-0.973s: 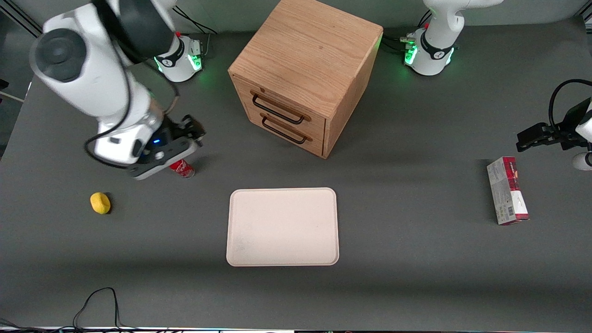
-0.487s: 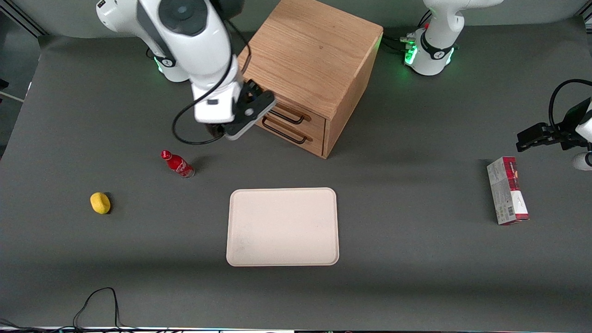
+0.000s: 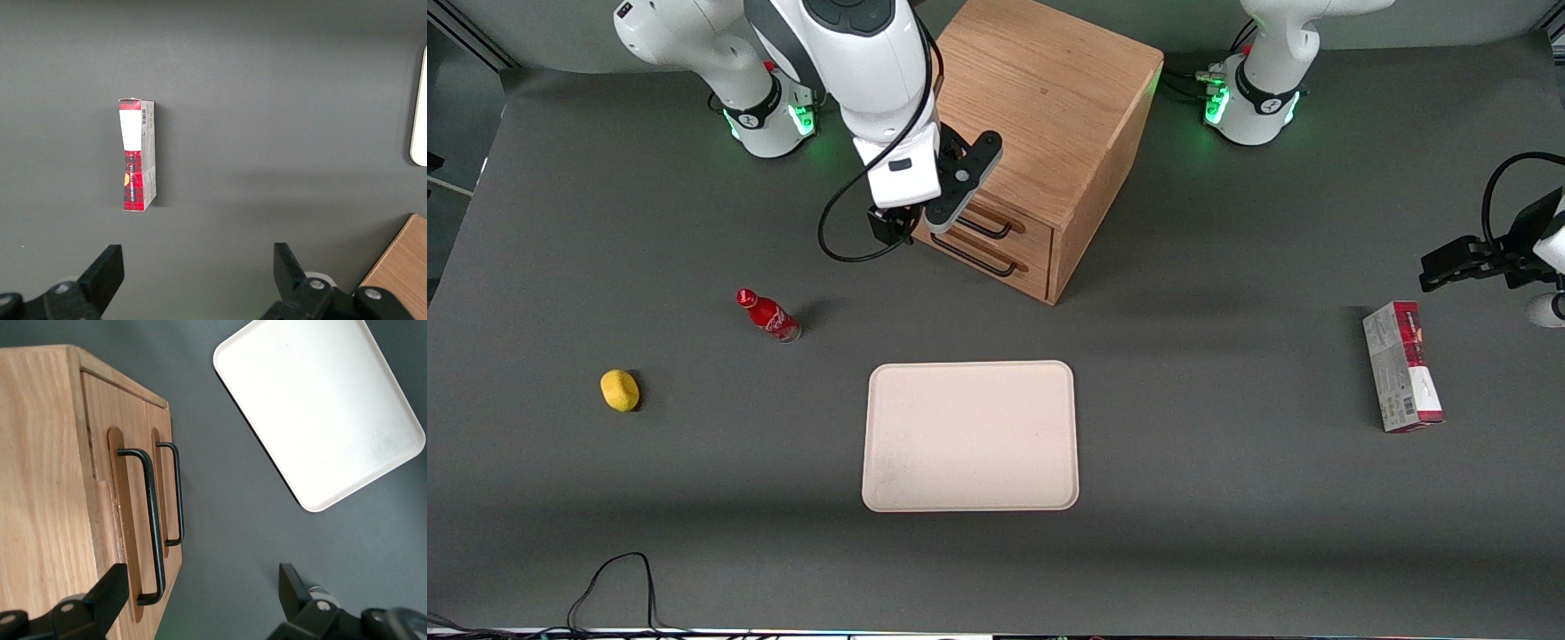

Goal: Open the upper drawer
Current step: 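Move the right gripper to the upper drawer's black handle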

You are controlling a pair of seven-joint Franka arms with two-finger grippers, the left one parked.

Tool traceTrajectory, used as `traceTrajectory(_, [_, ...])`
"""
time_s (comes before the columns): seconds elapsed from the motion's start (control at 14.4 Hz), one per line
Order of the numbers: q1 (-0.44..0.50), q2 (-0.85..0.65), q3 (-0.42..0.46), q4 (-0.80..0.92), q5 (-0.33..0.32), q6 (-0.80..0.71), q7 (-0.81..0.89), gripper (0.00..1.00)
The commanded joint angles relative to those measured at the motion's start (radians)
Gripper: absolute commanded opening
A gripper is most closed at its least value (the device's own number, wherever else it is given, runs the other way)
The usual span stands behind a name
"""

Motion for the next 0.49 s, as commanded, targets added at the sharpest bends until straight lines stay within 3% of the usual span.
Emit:
traceTrajectory(0.0, [-0.002,0.003,-0.007,0.013,0.095,-0.027,-0.047,1.0])
traceTrajectory(0.14, [-0.008,0.0,-0.012,0.001,0.131,-0.028,-0.049,1.0])
traceTrajectory(0.42, [-0.007,-0.008,-0.015,-0.04,0.131,-0.013,-0.058,1.0])
